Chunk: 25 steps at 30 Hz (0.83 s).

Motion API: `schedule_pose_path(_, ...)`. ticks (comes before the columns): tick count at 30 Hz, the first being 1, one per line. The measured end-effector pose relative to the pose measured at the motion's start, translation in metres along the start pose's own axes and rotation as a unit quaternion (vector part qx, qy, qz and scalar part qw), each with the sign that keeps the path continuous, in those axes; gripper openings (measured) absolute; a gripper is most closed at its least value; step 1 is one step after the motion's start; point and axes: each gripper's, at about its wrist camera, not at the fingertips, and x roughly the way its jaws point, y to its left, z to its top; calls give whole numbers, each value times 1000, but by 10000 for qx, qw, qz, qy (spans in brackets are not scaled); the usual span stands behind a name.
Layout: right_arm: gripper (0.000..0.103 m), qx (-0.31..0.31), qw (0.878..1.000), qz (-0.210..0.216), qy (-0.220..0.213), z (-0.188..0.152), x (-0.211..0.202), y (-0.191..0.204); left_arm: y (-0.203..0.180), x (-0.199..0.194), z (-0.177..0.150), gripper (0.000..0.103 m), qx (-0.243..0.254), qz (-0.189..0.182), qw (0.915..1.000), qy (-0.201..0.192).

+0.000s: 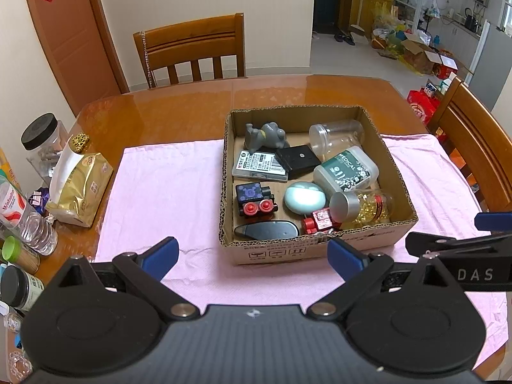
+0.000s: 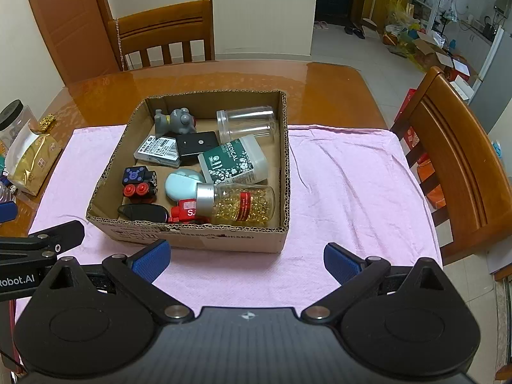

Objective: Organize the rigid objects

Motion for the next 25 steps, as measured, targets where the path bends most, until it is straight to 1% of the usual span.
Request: schedule_pose_path(25,103,-28,10000,39,8,-1,0,3,2,-1,-1,99,-93,12,9999,65)
